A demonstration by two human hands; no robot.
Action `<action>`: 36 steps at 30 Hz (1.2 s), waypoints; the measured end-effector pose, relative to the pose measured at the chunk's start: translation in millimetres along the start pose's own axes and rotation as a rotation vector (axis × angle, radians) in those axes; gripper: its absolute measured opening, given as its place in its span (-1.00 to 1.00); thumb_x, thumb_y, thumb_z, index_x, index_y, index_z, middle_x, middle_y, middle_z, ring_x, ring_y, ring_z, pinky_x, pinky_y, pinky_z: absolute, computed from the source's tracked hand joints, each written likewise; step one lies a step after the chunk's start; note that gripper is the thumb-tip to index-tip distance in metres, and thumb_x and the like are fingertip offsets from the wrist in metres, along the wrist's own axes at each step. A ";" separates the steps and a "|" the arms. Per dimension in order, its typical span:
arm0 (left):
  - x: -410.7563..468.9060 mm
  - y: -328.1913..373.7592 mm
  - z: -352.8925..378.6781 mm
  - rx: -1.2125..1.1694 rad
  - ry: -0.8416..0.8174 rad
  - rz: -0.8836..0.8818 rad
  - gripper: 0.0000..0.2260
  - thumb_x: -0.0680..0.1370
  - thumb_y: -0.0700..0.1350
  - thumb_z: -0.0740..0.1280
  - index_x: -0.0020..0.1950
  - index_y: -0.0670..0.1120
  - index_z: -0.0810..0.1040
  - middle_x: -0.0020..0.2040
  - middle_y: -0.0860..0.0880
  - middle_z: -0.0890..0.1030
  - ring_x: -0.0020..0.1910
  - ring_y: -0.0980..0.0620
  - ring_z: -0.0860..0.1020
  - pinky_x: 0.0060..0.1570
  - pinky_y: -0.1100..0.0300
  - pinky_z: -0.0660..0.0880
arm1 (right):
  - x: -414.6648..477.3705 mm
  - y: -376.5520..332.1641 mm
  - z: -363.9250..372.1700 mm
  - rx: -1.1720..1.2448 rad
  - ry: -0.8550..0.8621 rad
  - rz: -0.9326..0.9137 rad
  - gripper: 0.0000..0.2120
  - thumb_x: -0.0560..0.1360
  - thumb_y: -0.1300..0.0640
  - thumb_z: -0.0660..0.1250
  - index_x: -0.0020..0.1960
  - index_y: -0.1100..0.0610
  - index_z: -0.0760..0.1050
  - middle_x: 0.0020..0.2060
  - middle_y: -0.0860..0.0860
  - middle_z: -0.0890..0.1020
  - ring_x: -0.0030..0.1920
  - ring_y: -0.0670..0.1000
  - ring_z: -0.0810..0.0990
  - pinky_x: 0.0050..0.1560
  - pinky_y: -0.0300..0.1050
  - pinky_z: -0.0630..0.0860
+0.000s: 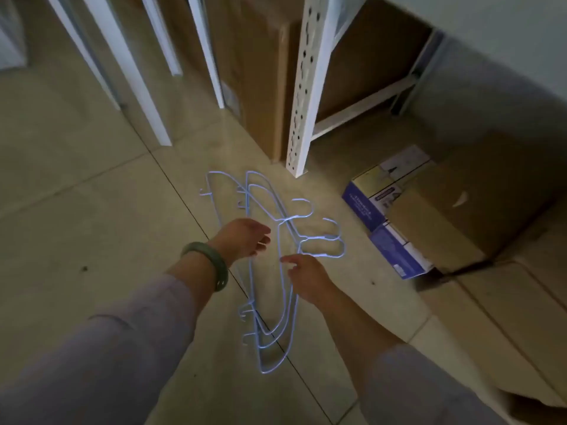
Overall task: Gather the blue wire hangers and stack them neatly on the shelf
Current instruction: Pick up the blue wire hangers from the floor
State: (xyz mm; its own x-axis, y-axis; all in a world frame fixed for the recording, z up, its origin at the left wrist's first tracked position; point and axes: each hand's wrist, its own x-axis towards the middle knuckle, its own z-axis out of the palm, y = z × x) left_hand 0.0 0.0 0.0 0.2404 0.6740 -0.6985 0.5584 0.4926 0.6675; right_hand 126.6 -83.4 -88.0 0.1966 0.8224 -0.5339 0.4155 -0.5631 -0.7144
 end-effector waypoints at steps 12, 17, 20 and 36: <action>41.4 -58.7 16.9 -0.231 0.115 -0.069 -0.64 0.57 -0.25 0.20 0.36 -0.28 0.39 0.01 -0.16 0.50 -0.21 0.01 0.53 -0.19 0.24 0.45 | 19.2 -7.3 33.7 -0.093 0.113 0.075 -0.75 0.46 0.21 0.28 0.08 0.06 0.62 0.07 0.04 0.68 0.08 0.04 0.61 0.14 -0.15 0.50; 38.1 -57.5 14.3 -0.433 0.076 -0.003 -0.67 0.55 -0.12 0.27 0.28 -0.21 0.42 -0.05 -0.13 0.53 -0.14 -0.02 0.57 -0.22 0.19 0.50 | -2.3 -16.9 49.5 0.459 -0.026 -0.067 -0.68 0.33 0.40 0.42 -0.19 0.05 0.38 -0.37 0.01 0.57 -0.38 -0.10 0.55 -0.25 -0.24 0.54; 34.9 -55.4 7.3 -0.569 0.106 0.017 -0.85 0.60 -0.19 0.14 -0.10 -0.14 0.47 -0.33 -0.06 0.42 -0.55 0.13 0.47 -0.51 0.30 0.48 | -13.9 -14.8 57.4 0.532 0.018 0.087 -0.90 0.43 0.24 0.39 -0.14 0.15 0.46 -0.35 0.13 0.64 -0.46 -0.06 0.57 -0.38 -0.25 0.54; 16.1 -78.4 -28.7 -0.607 0.087 -0.001 -0.77 0.63 -0.21 0.06 0.11 -0.19 0.49 -0.16 -0.13 0.59 -0.17 -0.05 0.59 -0.18 0.10 0.57 | -24.8 14.3 57.9 -0.418 0.182 0.323 -0.77 0.48 0.13 0.22 0.10 0.16 0.48 0.10 0.14 0.61 0.14 0.15 0.57 0.10 -0.06 0.51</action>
State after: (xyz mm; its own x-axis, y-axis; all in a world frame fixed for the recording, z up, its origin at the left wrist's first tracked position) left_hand -62.7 -12.0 -56.2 0.1600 0.7036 -0.6923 0.0000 0.7013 0.7128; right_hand 76.2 -116.5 -111.2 0.5076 0.6348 -0.5826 0.6178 -0.7394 -0.2676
